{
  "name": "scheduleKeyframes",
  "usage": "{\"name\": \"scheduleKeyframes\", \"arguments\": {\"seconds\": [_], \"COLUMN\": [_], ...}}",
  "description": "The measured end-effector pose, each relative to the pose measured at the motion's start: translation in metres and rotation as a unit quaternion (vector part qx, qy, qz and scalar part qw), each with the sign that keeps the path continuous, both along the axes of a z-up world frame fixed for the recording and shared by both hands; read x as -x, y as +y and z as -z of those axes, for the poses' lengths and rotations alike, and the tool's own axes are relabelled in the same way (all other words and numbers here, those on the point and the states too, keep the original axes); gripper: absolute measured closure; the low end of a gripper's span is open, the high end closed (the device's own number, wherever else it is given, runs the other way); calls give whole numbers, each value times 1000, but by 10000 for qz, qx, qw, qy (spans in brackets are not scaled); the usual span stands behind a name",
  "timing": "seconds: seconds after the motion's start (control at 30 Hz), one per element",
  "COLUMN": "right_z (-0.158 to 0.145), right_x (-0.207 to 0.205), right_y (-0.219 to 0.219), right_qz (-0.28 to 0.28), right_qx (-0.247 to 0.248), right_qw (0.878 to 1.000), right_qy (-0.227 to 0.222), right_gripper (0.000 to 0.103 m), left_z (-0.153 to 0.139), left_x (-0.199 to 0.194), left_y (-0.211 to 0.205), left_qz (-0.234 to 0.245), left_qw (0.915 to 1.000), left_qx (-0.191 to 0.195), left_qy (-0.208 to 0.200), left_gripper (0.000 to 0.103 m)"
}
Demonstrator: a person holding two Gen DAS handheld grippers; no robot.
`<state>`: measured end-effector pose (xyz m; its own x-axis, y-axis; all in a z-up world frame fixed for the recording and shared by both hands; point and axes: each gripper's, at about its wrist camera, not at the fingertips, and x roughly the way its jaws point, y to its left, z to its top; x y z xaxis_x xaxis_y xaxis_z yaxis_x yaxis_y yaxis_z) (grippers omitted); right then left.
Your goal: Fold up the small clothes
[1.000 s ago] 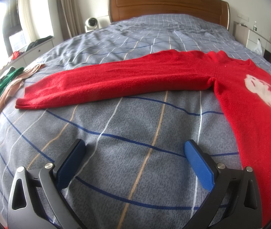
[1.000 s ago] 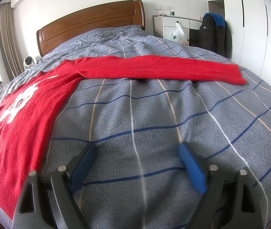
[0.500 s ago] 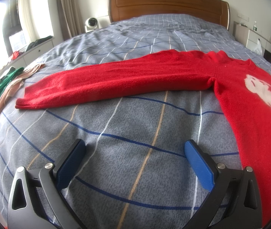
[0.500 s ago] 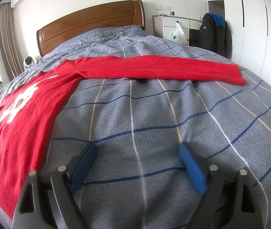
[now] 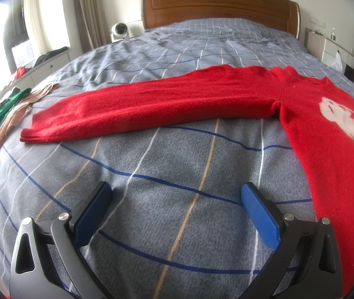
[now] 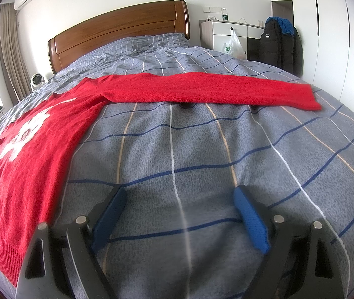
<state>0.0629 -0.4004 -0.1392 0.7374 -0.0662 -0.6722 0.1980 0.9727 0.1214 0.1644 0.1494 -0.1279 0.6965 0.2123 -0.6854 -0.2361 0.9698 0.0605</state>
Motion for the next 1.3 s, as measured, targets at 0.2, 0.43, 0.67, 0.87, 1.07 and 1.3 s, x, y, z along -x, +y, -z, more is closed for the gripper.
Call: {"name": "scheduleKeyframes", "arguments": {"seconds": [0.2,0.43,0.67,0.87,1.07,1.3], "right_z": [0,0,0,-16,-41,-79], "right_x": [0,0,-1,2,2,-28], "right_y": [0,0,1,-4,-30,-120], "right_qz": [1,3,-9,-10,67,260], "right_qx": [2,-3,-13,-215,-776,-1294], "right_qw": [10000,10000,10000,9997,9968,9909], "right_qy": [2,-5,-4,147,192,264], "right_gripper": [16,16,16,16,16,16], "left_z": [0,0,0,0,0,0], "left_x": [0,0,0,0,1,-1], "left_y": [0,0,0,-1,-1,-2], "left_qz": [0,-1,-1,-1,-9,1], "left_qw": [10000,10000,10000,10000,10000,10000], "left_qx": [0,0,-1,-1,-33,33], "left_qy": [0,0,-2,0,1,20], "left_gripper": [0,0,0,0,0,0]}}
